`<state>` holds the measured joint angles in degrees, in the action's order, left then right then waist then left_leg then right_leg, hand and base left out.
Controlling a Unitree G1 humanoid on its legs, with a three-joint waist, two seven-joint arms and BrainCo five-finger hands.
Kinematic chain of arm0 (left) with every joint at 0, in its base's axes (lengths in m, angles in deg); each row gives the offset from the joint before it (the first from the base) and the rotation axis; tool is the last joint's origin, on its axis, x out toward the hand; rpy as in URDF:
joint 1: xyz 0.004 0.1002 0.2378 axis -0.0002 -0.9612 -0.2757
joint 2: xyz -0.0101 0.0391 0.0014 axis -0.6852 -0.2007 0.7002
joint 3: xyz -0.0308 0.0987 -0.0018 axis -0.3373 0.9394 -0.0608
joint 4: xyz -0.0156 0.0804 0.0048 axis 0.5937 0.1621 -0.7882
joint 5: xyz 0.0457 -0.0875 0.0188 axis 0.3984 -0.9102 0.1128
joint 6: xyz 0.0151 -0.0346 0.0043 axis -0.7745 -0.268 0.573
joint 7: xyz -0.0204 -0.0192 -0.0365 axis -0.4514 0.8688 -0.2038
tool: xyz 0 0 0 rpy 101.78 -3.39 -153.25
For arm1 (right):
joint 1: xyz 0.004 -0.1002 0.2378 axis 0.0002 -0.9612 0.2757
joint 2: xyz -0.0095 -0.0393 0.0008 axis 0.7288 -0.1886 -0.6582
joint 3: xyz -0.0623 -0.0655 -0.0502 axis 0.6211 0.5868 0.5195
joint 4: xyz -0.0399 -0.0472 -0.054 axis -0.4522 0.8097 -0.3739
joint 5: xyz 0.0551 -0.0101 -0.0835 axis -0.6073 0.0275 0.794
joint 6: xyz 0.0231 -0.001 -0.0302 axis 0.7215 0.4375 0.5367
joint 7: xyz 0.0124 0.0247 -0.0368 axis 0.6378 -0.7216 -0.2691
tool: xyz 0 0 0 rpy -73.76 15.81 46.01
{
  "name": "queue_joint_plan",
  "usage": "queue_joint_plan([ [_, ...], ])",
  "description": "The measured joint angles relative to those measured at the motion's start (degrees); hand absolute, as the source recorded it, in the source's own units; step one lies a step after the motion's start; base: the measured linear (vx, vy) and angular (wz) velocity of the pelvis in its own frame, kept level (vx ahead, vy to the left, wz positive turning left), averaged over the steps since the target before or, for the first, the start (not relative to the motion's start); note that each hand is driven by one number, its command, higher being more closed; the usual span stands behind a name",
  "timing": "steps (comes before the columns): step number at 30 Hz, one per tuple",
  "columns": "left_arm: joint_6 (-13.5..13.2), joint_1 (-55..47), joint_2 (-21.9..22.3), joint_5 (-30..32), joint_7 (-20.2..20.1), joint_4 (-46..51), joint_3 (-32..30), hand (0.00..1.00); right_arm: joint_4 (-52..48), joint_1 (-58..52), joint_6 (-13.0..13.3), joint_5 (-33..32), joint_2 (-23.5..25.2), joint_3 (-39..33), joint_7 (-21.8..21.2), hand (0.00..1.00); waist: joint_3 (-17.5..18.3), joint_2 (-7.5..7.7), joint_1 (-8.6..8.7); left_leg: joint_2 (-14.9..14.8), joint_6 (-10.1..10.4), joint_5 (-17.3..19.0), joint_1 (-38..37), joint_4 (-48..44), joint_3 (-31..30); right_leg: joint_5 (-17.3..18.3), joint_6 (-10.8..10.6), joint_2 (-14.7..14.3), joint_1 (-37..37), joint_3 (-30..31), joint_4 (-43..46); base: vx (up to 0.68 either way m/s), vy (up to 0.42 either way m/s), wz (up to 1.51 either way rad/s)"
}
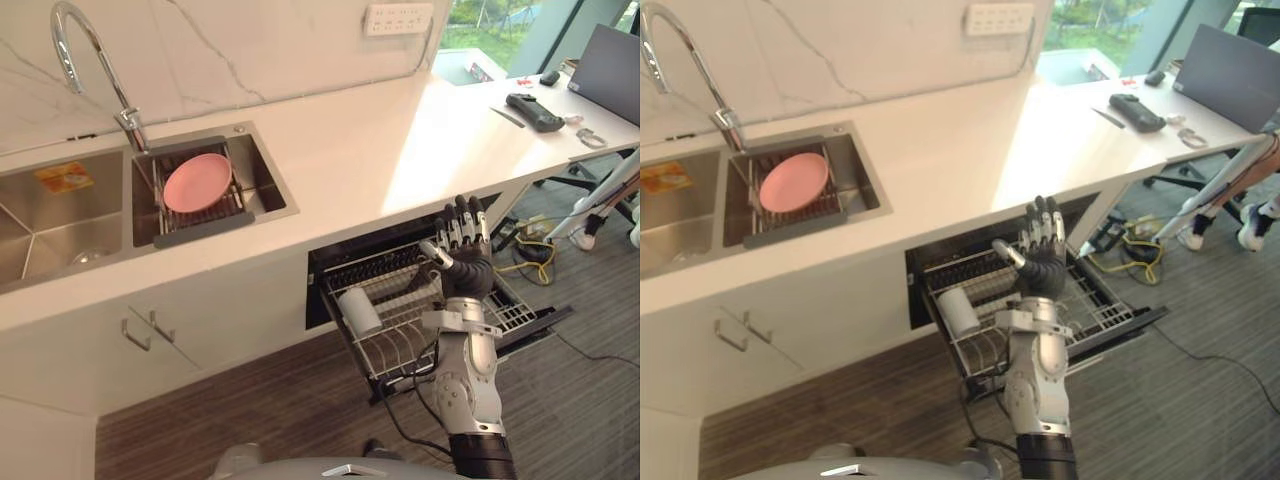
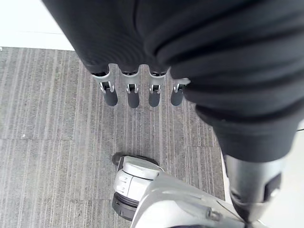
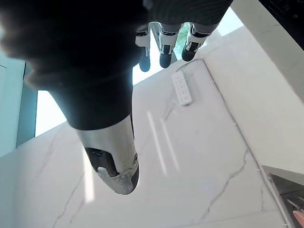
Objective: Walk over to the sink, pick up the cup, carry it to the dishwasher, place the cup inside the dishwasher, then close the dishwasher door
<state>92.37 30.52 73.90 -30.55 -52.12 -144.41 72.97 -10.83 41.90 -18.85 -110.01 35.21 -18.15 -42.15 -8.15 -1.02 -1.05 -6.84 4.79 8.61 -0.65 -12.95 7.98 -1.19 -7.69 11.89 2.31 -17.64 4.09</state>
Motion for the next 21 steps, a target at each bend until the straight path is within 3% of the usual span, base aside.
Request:
queue_joint_plan([
  [1, 0.29, 0.09, 0.16, -0.13, 0.07, -0.60, -1.92, 0.00, -0.05, 0.01, 0.00, 0.02, -0.11, -0.77, 0.10, 0.00, -0.46, 0.26, 1.08, 0.31, 0.31, -0.58, 1.33, -1.68, 1.35, 0.22, -0.16, 0.55, 0.28, 0.95, -0.61, -0.08, 0.089, 0.63],
  [2, 0.74, 0.66, 0.00, -0.07, 0.01, -1.18, -3.76, 0.00, -0.06, 0.13, -0.07, 0.03, -0.34, -1.47, 0.21, 0.00, -1.74, 2.08, 2.31, 1.69, 0.64, -2.11, 4.88, -7.54, 2.21, 1.01, -0.50, 3.13, 0.09, 2.19, 0.25, -0.12, 0.145, 0.62],
  [3, 0.82, 0.90, -0.08, -0.01, -0.02, -1.30, -5.01, 0.00, -0.07, 0.30, -0.18, 0.04, -0.65, -1.76, 0.36, 0.00, -2.31, 3.17, 2.58, 2.02, -0.95, -0.64, 7.31, -10.86, 3.07, 1.98, -0.35, 4.87, -0.95, 2.51, 1.86, -0.12, 0.181, 0.39],
  [4, 1.31, 1.30, 0.15, 0.30, -0.24, -2.12, -6.93, 0.00, -0.05, 0.95, -0.82, 0.07, -1.25, -2.05, 0.44, 0.00, -2.76, 3.43, 2.92, 1.15, -1.22, 1.43, 8.95, -11.08, 3.36, 3.73, -0.39, 7.05, -2.75, 3.49, 4.58, -0.11, 0.171, -0.09],
  [5, 1.51, 0.65, 1.65, 1.07, -0.58, -2.99, -7.77, 0.00, -0.19, 1.58, -1.19, 0.11, -2.66, -2.51, 0.42, 0.00, -2.46, 1.28, 2.88, -0.88, -0.56, 2.10, 7.26, -4.15, 3.16, 5.16, -1.30, 6.50, -3.88, 4.35, 7.63, -0.02, 0.092, -0.29],
  [6, 1.71, -0.17, 3.11, 1.23, -1.08, -4.28, -8.60, 0.00, -0.66, 2.25, -1.30, 0.17, -3.82, -2.56, 0.37, 0.00, -3.69, -0.72, 3.22, -3.82, 3.15, -3.30, 4.70, 0.45, 6.34, 8.87, -1.55, 6.86, -7.06, 5.61, 20.53, 0.04, 0.038, -0.33],
  [7, 1.83, -0.33, 2.78, 1.30, -1.42, -4.38, -8.52, 0.00, -0.68, 1.58, -1.40, 0.18, -3.50, -2.51, 0.37, 0.00, -4.36, 0.65, 3.16, -2.81, 3.33, -3.80, 3.37, -0.23, 7.68, 12.20, -1.84, 8.14, -7.19, 6.04, 23.83, 0.10, -0.048, -0.26],
  [8, 2.18, -0.76, 2.59, 1.70, -2.63, -5.08, -8.64, 0.00, -0.56, 0.81, -2.28, 0.16, -3.72, -2.64, 0.23, 0.00, -4.90, 1.69, 3.20, -2.14, 3.02, -3.44, 3.45, -5.23, 7.71, 15.47, -3.54, 10.42, -6.13, 6.66, 25.34, 0.07, 0.015, -0.25],
  [10, 2.59, -1.94, 4.01, 2.39, -5.58, -5.50, -7.86, 0.00, -0.34, 1.04, -2.37, 0.10, -3.77, -2.86, -0.03, 0.00, -4.44, 0.55, 3.24, 0.35, 2.05, 2.32, 5.35, -12.31, 1.34, 16.82, -5.63, 10.92, -6.18, 9.73, 25.51, 0.05, 0.128, -0.50],
  [12, 2.48, -2.54, 4.02, 2.63, -7.22, -5.43, -7.05, 0.00, -0.19, -0.04, -2.07, 0.11, -3.30, -3.10, -0.16, 0.00, -4.31, 0.38, 4.38, 1.13, 0.78, 5.73, 6.88, -15.55, 1.33, 15.92, -6.97, 10.98, -5.00, 10.78, 21.64, 0.11, 0.271, -0.29],
  [14, 2.55, -2.57, 3.43, 3.75, -7.25, -5.46, -5.42, 0.00, 0.55, -1.05, -1.96, 0.46, -3.30, -3.25, -0.01, 0.00, -3.18, 0.28, 4.20, 2.92, -0.87, 7.79, 8.31, -16.22, 1.36, 13.96, -5.71, 11.30, -3.34, 10.59, 14.60, 0.18, 0.359, -0.18],
  [15, 2.54, -2.87, 2.93, 4.48, -7.16, -5.53, -3.43, 0.00, 1.26, -1.54, -1.52, 0.39, -2.67, -3.03, -0.02, 0.00, -1.13, -0.05, 3.57, 5.40, -1.85, 8.03, 8.27, -13.74, 1.50, 11.44, -1.67, 12.27, -2.14, 9.98, 10.04, 0.26, 0.338, -0.16],
  [16, 2.33, -2.87, 2.04, 4.71, -7.23, -5.55, -0.97, 0.00, 2.28, -1.60, -0.97, -0.32, -1.29, -2.82, -0.06, 0.00, -0.59, 0.51, 3.18, 7.06, -3.73, 6.93, 7.46, -11.45, 2.16, 8.10, 4.34, 13.14, -3.38, 8.98, 15.37, 0.29, 0.315, -0.14],
  [17, 2.28, -2.81, 1.99, 4.51, -7.20, -5.46, -0.36, 0.00, 2.33, -1.90, -1.00, -0.75, -0.78, -2.56, -0.19, 0.00, -0.38, 0.55, 2.88, 7.58, -4.88, 6.22, 6.66, -10.40, 2.94, 7.32, 6.06, 13.75, -5.11, 7.17, 18.00, 0.34, 0.267, -0.29],
  [18, 2.24, -2.69, 2.05, 4.44, -7.02, -5.36, 0.06, 0.00, 2.35, -1.74, -1.10, -0.81, 0.03, -1.87, -0.71, 0.00, -0.28, 0.18, 1.44, 8.17, -5.54, 5.68, 5.73, -8.52, 3.58, 4.39, 9.37, 14.39, -7.13, 5.98, 20.02, 0.34, 0.255, -0.33],
  [19, 2.31, -2.78, 2.05, 3.44, -6.92, -5.23, 1.24, 0.00, 2.41, -1.54, -1.12, 1.16, 1.07, -0.06, -1.00, 0.00, -0.31, -0.11, 1.05, 8.82, -7.08, 3.97, 2.82, -4.71, 3.25, 1.78, 8.93, 14.18, -8.92, 5.95, 24.47, 0.35, 0.238, -0.24],
  [20, 2.36, -2.75, 1.72, 3.17, -6.77, -5.22, 1.51, 0.00, 2.40, -1.51, -1.13, 1.49, 1.33, 0.36, -1.17, 0.00, -0.41, -0.16, 1.19, 8.73, -7.57, 3.53, 1.38, -3.19, 2.89, 3.29, 6.58, 13.19, -9.13, 5.98, 27.31, 0.36, 0.170, 0.07],
  [21, 2.35, -2.70, 1.11, 2.14, -6.43, -4.85, 2.03, 0.00, 2.36, -0.99, -1.12, 1.49, 1.57, 1.03, -1.09, 0.00, -0.52, -0.11, 0.97, 8.30, -8.24, 3.04, -1.43, -0.67, 2.32, 7.74, 4.01, 9.36, -9.48, 5.51, 31.41, 0.27, 0.079, 0.17],
])
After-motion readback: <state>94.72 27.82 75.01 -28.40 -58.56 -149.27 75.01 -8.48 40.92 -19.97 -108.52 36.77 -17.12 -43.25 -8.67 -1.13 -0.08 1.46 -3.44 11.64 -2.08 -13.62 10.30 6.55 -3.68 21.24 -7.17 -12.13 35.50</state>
